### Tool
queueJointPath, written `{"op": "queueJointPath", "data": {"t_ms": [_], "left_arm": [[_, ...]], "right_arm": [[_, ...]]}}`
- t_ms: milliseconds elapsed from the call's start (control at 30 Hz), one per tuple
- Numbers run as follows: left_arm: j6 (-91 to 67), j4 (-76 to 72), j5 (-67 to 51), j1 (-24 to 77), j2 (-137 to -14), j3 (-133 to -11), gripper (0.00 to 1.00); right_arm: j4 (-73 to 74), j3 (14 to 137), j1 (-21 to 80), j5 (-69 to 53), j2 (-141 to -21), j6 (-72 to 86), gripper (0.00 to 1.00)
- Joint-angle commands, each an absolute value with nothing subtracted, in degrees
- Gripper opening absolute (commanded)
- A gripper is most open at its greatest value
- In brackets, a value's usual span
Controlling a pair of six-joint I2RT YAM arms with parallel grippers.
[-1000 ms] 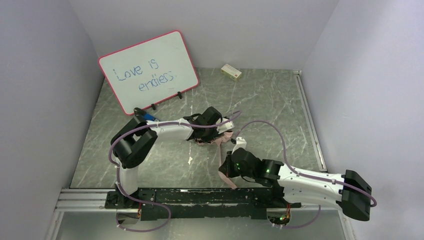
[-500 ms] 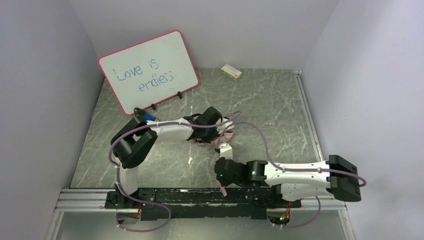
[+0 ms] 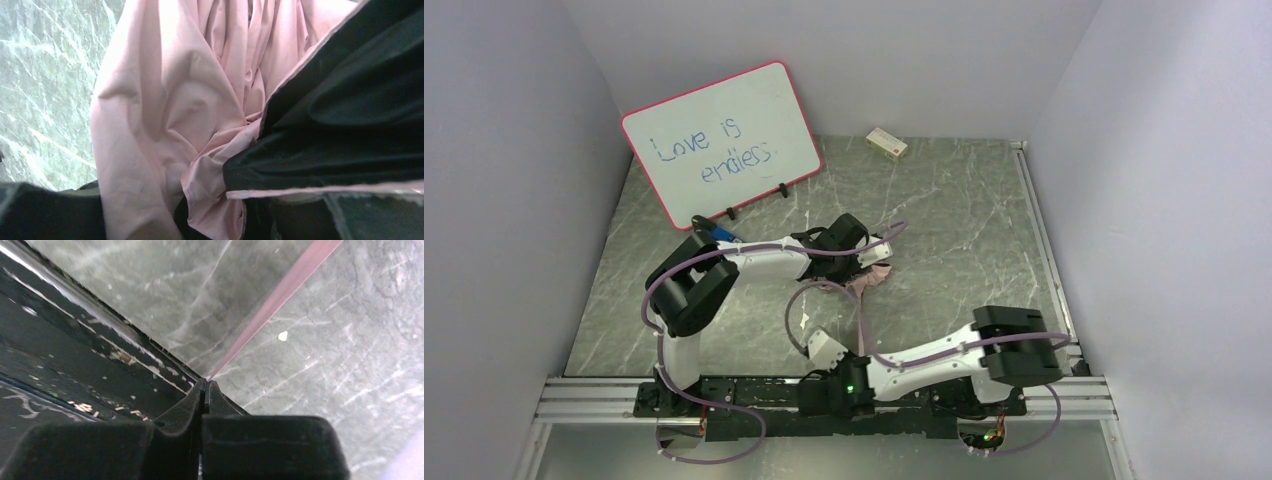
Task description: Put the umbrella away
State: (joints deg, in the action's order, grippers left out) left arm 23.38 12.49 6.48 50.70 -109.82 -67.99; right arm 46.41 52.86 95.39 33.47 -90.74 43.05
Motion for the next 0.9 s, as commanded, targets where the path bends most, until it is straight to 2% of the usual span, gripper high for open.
{"op": "queueJointPath", "data": {"t_ms": [0,200,233,333,367,467,667,867], "left_arm": [[22.06,18.24,12.22,48.65,-115.05,-65.64,0.05],[22.1,18.23,12.13,48.62,-115.03,-65.56,0.05],[22.05,18.24,12.16,48.68,-115.05,-65.57,0.05],[22.15,18.19,11.97,48.69,-115.05,-65.52,0.05],[22.19,18.11,11.89,48.68,-115.05,-65.49,0.05],[22.32,18.02,11.73,48.65,-115.05,-65.47,0.05],[22.54,17.87,11.51,48.7,-115.14,-65.48,0.05],[22.3,17.67,10.74,48.74,-114.89,-65.39,0.05]], "right_arm": [[53.2,55.92,101.83,24.66,-97.55,41.6,0.0],[56.26,59.66,106.52,25.62,-106.27,40.86,0.0],[56.02,60.04,107.02,25.77,-106.45,41.05,0.04],[53.6,60.18,107.85,26.08,-104.34,41.58,0.33],[52.5,59.83,107.96,26.47,-102.74,41.91,0.4],[49.63,58.14,107.95,28.32,-97.08,43.12,0.51],[44.96,52.82,108.0,34.46,-84.37,47.96,0.55],[42.25,43.57,104.56,40.98,-68.31,61.48,0.55]]}}
